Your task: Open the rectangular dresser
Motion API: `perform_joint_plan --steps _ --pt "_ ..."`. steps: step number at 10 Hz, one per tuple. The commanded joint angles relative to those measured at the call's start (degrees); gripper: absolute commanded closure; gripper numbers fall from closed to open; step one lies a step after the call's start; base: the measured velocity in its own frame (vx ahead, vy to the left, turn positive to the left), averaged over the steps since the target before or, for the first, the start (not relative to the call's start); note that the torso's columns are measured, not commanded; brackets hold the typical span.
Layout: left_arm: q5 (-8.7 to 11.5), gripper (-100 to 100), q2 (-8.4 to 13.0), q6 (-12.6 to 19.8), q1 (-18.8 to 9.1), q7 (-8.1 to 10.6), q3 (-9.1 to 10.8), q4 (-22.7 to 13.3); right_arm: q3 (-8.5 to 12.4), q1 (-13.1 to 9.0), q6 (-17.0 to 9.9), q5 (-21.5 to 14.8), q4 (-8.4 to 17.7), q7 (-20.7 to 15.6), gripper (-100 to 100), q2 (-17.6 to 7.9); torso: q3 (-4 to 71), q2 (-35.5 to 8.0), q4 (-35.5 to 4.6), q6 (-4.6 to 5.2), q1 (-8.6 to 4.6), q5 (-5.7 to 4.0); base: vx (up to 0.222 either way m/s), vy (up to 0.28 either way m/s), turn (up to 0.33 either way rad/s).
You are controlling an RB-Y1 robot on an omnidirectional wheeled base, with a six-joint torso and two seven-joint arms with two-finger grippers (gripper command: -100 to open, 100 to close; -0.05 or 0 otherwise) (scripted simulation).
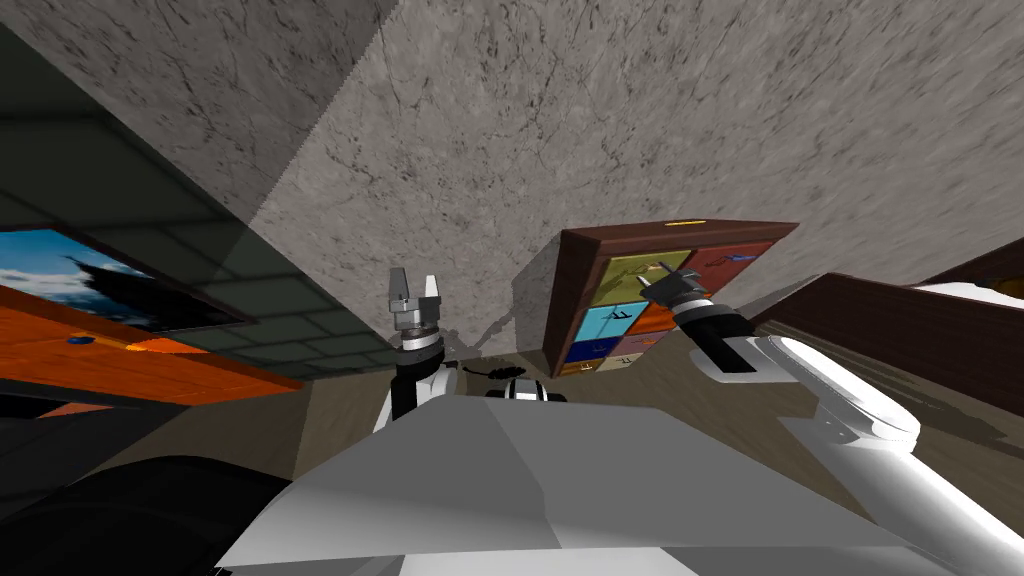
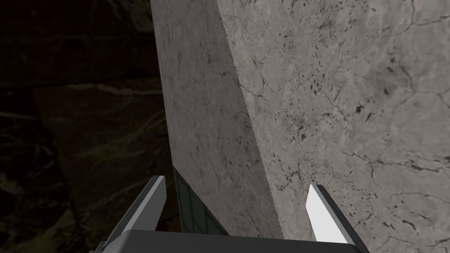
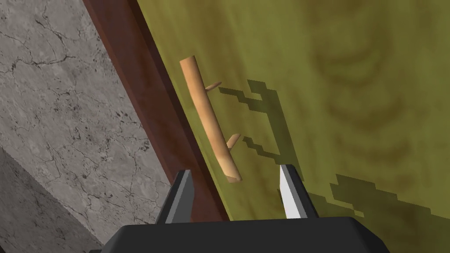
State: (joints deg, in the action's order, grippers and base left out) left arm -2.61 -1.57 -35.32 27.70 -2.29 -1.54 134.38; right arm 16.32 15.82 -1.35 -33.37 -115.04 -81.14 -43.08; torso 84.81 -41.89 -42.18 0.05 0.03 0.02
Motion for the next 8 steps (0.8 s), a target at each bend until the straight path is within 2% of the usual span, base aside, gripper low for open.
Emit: perform_joint_plan --steps 1,2,4,6,7,8 --pt "0.0 0 0.0 0.0 0.0 0.00 0.00 0.0 -1.0 1.7 3.1 -0.2 -2.2 -0.3 100 1.3 0.0 0.0 0.0 -0.07 0.00 -0.01 0.124 0.017 -0.326" --pt "0.0 0 0.0 0.0 0.0 0.00 0.00 0.0 -1.2 2.2 4.0 -0.1 -2.9 -0.3 100 1.6 -0.1 -0.1 0.0 -0.05 -0.02 -0.01 0.126 0.022 -0.282" --pt "0.0 0 0.0 0.0 0.0 0.00 0.00 0.0 -1.5 2.8 4.8 -0.1 -3.6 -0.4 100 1.8 -0.3 -0.5 -0.1 -0.11 -0.05 -0.02 0.077 0.011 -0.096" --pt "0.0 0 0.0 0.0 0.0 0.00 0.00 0.0 -2.3 4.4 7.3 -0.1 -5.7 -0.5 100 2.7 -0.3 -0.5 -0.1 0.00 -0.07 -0.03 0.089 0.014 -0.329" --pt "0.0 0 0.0 0.0 0.0 0.00 0.00 0.0 -2.0 4.4 6.6 -0.2 -5.6 -0.5 100 2.7 -0.3 -0.4 -0.1 -0.06 -0.01 -0.02 0.031 0.015 -0.053" --pt "0.0 0 0.0 0.0 0.0 0.00 -0.01 0.0 -1.9 5.3 7.2 -1.0 -7.4 -2.1 -100 1.4 -0.3 -0.5 -0.1 -0.12 -0.02 -0.01 0.030 -0.065 0.017"
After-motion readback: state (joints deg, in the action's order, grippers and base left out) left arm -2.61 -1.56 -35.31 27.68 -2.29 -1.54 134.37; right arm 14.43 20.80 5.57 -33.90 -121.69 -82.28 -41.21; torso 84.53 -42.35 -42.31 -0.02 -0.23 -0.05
